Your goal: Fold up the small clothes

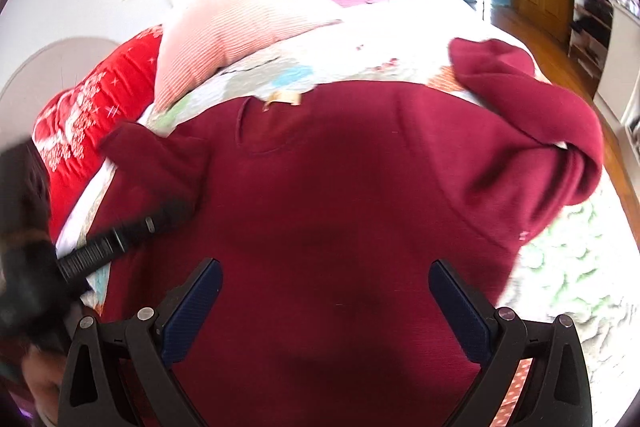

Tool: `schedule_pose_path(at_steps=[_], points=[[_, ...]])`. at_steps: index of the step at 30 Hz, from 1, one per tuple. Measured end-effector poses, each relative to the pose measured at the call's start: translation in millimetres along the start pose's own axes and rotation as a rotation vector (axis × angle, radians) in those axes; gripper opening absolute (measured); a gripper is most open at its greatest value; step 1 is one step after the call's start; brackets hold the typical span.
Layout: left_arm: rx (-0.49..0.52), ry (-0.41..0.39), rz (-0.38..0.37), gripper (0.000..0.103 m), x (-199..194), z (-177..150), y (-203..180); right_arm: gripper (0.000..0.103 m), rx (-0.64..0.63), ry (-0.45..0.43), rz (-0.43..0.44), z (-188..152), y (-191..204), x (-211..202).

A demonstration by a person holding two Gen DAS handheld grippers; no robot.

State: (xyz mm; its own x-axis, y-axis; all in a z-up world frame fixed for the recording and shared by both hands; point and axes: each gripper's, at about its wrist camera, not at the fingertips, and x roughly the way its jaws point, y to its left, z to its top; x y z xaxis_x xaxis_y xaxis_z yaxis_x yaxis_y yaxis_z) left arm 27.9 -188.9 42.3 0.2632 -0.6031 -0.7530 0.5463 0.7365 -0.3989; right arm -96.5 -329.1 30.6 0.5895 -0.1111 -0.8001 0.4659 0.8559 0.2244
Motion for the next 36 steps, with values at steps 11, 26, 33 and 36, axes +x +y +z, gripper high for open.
schedule_pose_path(at_steps=[11,26,33,36], points=[[0.010,-0.177,0.190,0.066,-91.9,2.7,65.9,0.102,-0.122,0.009,0.021,29.8,35.4,35.1],[-0.044,-0.062,0.377,0.066,-66.9,-29.0,118.5,0.003,-0.100,-0.111,0.057,85.9,28.7,41.8],[-0.072,-0.076,0.364,0.066,-63.3,-24.6,111.6,0.004,-0.092,-0.183,0.014,88.4,0.6,-5.7],[-0.066,-0.082,0.372,0.066,-64.3,-25.0,106.6,0.031,-0.047,-0.034,0.055,77.6,0.4,36.9]])
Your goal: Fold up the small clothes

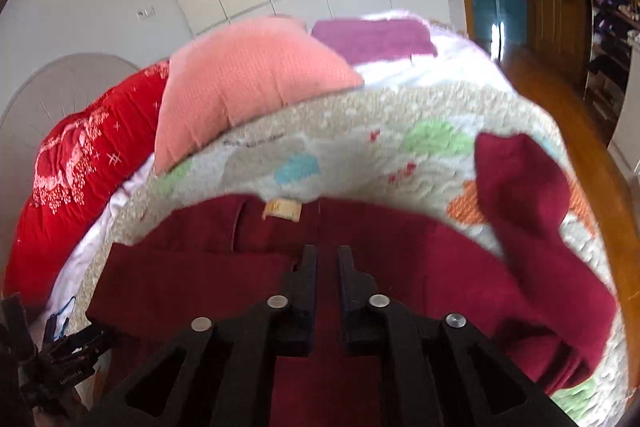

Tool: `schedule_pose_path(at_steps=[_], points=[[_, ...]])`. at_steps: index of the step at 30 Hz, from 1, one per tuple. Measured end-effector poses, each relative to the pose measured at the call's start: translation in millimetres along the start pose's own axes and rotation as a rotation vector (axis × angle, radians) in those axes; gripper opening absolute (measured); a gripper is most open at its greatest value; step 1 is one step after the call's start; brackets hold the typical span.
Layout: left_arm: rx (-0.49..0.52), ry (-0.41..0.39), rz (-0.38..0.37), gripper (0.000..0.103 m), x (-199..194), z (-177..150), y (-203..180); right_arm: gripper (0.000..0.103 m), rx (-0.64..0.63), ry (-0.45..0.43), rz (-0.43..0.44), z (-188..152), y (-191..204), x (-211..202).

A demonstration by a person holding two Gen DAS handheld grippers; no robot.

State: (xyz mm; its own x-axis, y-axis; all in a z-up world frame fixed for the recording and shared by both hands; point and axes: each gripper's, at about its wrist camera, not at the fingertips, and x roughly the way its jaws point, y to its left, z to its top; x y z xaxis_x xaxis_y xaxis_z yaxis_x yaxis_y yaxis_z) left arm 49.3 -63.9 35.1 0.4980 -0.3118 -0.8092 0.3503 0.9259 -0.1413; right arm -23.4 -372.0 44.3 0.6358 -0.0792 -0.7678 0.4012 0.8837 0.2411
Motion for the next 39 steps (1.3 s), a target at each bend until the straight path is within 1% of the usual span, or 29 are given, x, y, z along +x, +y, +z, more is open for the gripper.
schedule_pose_path(at_steps=[1,3,6,7,8,9,10,11,12,13,15,17,18,20,23,25,26,28,29,30,31,33,35,37,39], points=[[0.007,0.002,0.004,0.066,-0.4,-0.6,-1.1,0.047,0.003,0.018,0.004,-7.0,-0.4,8.8],[0.017,0.010,0.005,0.066,-1.3,-1.8,-1.3,0.048,-0.023,0.048,-0.003,-15.7,10.0,30.9],[0.018,0.008,0.020,0.066,-5.1,-2.8,3.3,0.048,-0.065,0.063,-0.012,-21.1,23.2,52.9],[0.011,0.006,0.021,0.066,-6.7,-2.6,5.6,0.035,-0.087,0.059,-0.025,-21.4,25.8,55.1],[0.000,0.003,0.020,0.066,-8.4,-2.4,8.3,0.027,-0.107,0.053,-0.032,-20.7,29.6,55.5],[-0.014,-0.002,0.017,0.065,-10.5,-2.1,11.2,0.012,-0.114,0.044,-0.032,-18.3,31.1,51.2],[-0.024,-0.007,0.014,0.065,-12.4,-2.0,13.5,0.007,-0.105,0.026,-0.011,-15.2,26.8,41.7],[-0.033,-0.012,0.010,0.066,-14.2,-2.0,15.0,0.007,-0.083,0.000,0.023,-10.4,22.5,30.1],[-0.037,-0.017,0.008,0.065,-15.7,-1.9,15.5,0.004,-0.050,-0.041,0.061,-4.1,14.4,12.4],[-0.036,-0.022,0.005,0.066,-16.7,-1.7,15.0,0.004,-0.034,-0.083,0.062,1.3,8.8,-2.6],[-0.025,-0.025,0.001,0.066,-16.7,-1.5,10.6,0.004,-0.038,-0.183,0.005,10.3,-4.3,-37.7],[-0.004,-0.024,0.002,0.066,-14.3,-1.9,3.5,0.004,-0.028,-0.239,-0.062,15.7,-18.5,-60.4],[0.009,-0.022,0.006,0.066,-11.6,-2.0,-1.4,0.004,-0.014,-0.249,-0.087,17.3,-28.6,-67.6],[0.027,-0.011,0.010,0.066,-3.6,-1.9,-11.3,0.004,0.012,-0.225,-0.091,17.5,-42.3,-66.5],[0.043,0.000,0.014,0.065,7.2,0.3,-22.9,0.004,0.024,-0.168,-0.114,8.7,-53.6,-50.2],[0.068,0.001,0.031,0.066,13.8,3.3,-29.8,0.004,0.015,-0.138,-0.146,0.6,-58.4,-41.2],[0.077,0.002,0.052,0.066,16.9,5.2,-31.1,0.004,0.012,-0.130,-0.166,-0.8,-60.1,-36.4],[0.065,0.005,0.068,0.066,21.7,7.9,-27.2,0.004,0.007,-0.099,-0.210,-2.7,-67.5,-23.7],[0.050,0.012,0.065,0.066,23.5,8.0,-23.5,0.004,0.008,-0.062,-0.228,-4.4,-72.6,-13.9],[0.032,0.023,0.060,0.067,25.6,7.3,-19.2,0.004,0.018,-0.005,-0.238,-5.9,-79.7,-0.7],[0.019,0.031,0.056,0.067,25.9,6.0,-15.6,0.004,0.033,0.023,-0.232,-7.6,-86.9,4.9],[0.013,0.034,0.050,0.067,20.6,3.4,-10.5,0.006,0.062,0.010,-0.209,-8.7,-93.3,-0.7],[0.007,0.012,0.053,0.067,10.2,2.1,-5.2,0.013,0.089,-0.008,-0.228,-8.8,-94.2,-14.4],[-0.008,-0.029,0.060,0.067,-2.1,4.0,1.8,0.026,0.100,-0.044,-0.225,-9.9,-86.2,-27.7],[-0.039,-0.055,0.055,0.067,-8.8,10.9,9.4,0.031,0.089,-0.067,-0.147,-11.5,-70.5,-36.5]])
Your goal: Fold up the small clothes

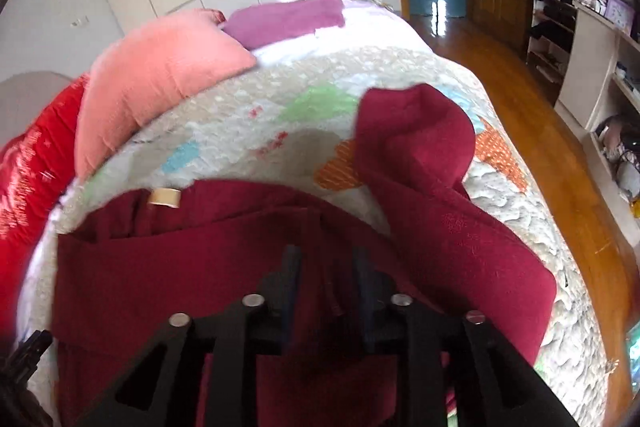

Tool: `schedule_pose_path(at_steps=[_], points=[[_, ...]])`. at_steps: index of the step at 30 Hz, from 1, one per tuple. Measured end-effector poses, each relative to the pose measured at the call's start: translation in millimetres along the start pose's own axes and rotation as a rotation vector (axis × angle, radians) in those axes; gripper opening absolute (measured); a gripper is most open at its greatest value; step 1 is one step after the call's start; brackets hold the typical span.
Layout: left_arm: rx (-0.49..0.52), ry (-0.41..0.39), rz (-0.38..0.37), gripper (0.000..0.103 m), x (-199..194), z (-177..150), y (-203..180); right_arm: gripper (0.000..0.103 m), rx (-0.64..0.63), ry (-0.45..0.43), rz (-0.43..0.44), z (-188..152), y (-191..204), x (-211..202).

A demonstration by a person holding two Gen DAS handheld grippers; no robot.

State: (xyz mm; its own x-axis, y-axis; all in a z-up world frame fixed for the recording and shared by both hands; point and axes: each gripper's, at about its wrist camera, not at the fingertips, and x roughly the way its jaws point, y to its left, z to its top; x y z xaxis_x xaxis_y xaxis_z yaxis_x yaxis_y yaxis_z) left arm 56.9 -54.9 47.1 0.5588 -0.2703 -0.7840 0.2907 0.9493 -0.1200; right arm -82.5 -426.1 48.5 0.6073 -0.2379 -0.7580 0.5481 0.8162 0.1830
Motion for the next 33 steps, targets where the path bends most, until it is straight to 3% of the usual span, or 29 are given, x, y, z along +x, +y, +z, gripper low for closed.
schedule_pose_path(at_steps=[4,8,9,10,12,16,18,20,21,22,26,29,33], points=[[-0.071,-0.008,-0.015,0.067,6.1,13.4,8.0,0.032,-0.075,0.046,0.213,-7.0,50.6,2.0],[-0.078,0.048,-0.027,0.067,25.8,8.5,5.2,0.032,-0.219,0.082,0.386,-7.5,129.2,19.4],[-0.074,0.052,-0.027,0.067,29.7,7.2,4.9,0.037,-0.241,0.077,0.422,-4.1,150.1,25.9],[-0.071,0.051,-0.026,0.067,31.2,4.2,4.8,0.052,-0.261,0.070,0.434,-1.4,166.8,32.8],[-0.077,0.042,-0.044,0.067,31.8,1.6,8.0,0.064,-0.302,0.064,0.435,3.1,197.1,47.5],[-0.103,0.026,-0.089,0.067,34.2,-3.6,15.4,0.064,-0.453,0.118,0.458,3.6,260.3,84.7],[-0.100,0.019,-0.098,0.068,34.4,-5.0,15.3,0.064,-0.528,0.137,0.425,-1.1,281.2,103.4],[-0.095,0.023,-0.105,0.068,34.8,-3.3,16.2,0.055,-0.607,0.167,0.370,-7.4,298.2,124.2],[-0.098,0.024,-0.111,0.068,34.1,-3.8,17.7,0.023,-0.634,0.187,0.356,-9.4,303.7,131.0],[-0.102,0.024,-0.112,0.068,33.8,-4.4,19.4,0.012,-0.662,0.198,0.333,-11.8,308.8,134.9],[-0.080,0.026,-0.088,0.068,33.5,-7.2,17.6,0.009,-0.671,0.058,0.252,-5.5,315.4,134.3],[-0.052,0.024,-0.062,0.068,34.1,-9.0,13.2,0.009,-0.571,0.125,0.254,-1.1,312.7,163.7],[-0.069,0.025,-0.080,0.068,33.8,-8.7,17.0,0.012,-0.510,0.143,0.332,3.7,301.3,144.2]])
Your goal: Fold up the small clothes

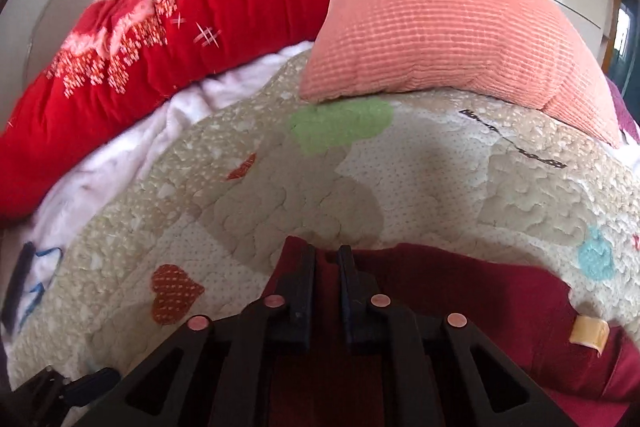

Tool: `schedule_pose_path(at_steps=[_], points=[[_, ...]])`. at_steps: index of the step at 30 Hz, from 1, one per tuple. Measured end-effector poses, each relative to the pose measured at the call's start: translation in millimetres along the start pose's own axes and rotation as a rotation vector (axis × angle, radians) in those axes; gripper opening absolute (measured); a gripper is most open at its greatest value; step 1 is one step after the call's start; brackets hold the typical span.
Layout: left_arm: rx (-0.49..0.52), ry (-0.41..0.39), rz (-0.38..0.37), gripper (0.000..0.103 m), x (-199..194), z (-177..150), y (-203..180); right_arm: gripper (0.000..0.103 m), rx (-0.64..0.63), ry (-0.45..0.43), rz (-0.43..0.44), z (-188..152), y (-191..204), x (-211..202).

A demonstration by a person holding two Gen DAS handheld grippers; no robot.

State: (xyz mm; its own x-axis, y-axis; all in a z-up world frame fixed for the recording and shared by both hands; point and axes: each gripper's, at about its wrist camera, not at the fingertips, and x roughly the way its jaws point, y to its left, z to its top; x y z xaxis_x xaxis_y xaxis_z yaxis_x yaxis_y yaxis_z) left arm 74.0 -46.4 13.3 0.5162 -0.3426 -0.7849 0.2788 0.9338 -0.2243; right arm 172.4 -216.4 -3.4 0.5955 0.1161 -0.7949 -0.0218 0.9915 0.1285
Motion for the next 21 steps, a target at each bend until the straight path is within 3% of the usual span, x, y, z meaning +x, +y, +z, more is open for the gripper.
schedule_pose_path(at_steps=[2,4,5,9,11,12,14,16,19,21], points=[[-0.005,-0.002,-0.003,0.068,-2.3,0.6,0.8,0.020,0.053,-0.013,0.044,-13.8,-12.0,-33.1],[-0.012,-0.018,-0.007,0.068,-8.5,1.5,1.6,0.042,0.079,-0.043,0.005,-38.6,-24.7,-70.8],[-0.013,-0.035,-0.010,0.068,-12.0,2.9,1.5,0.045,0.089,-0.060,-0.015,-49.5,-32.1,-84.4],[-0.007,-0.103,-0.044,0.068,-25.3,6.4,-6.0,0.046,0.135,-0.055,-0.185,-100.6,-68.8,-121.6],[0.004,-0.104,-0.065,0.068,-23.6,9.4,-12.5,0.046,0.195,-0.009,-0.269,-122.4,-89.0,-118.5],[0.014,-0.088,-0.076,0.068,-19.2,11.5,-17.1,0.046,0.220,0.026,-0.277,-129.3,-96.1,-112.4],[0.023,-0.039,-0.106,0.068,-7.8,14.7,-23.2,0.046,0.235,-0.024,-0.237,-140.2,-99.8,-118.2],[0.028,0.020,-0.124,0.068,4.7,13.9,-27.6,0.046,0.245,-0.009,-0.235,-139.1,-98.5,-127.3],[0.064,0.017,-0.088,0.069,6.7,9.1,-35.7,0.050,0.275,-0.048,-0.251,-142.1,-105.4,-141.6],[0.071,0.017,-0.081,0.069,7.0,8.5,-37.0,0.053,0.268,-0.001,-0.283,-147.9,-111.7,-135.9]])
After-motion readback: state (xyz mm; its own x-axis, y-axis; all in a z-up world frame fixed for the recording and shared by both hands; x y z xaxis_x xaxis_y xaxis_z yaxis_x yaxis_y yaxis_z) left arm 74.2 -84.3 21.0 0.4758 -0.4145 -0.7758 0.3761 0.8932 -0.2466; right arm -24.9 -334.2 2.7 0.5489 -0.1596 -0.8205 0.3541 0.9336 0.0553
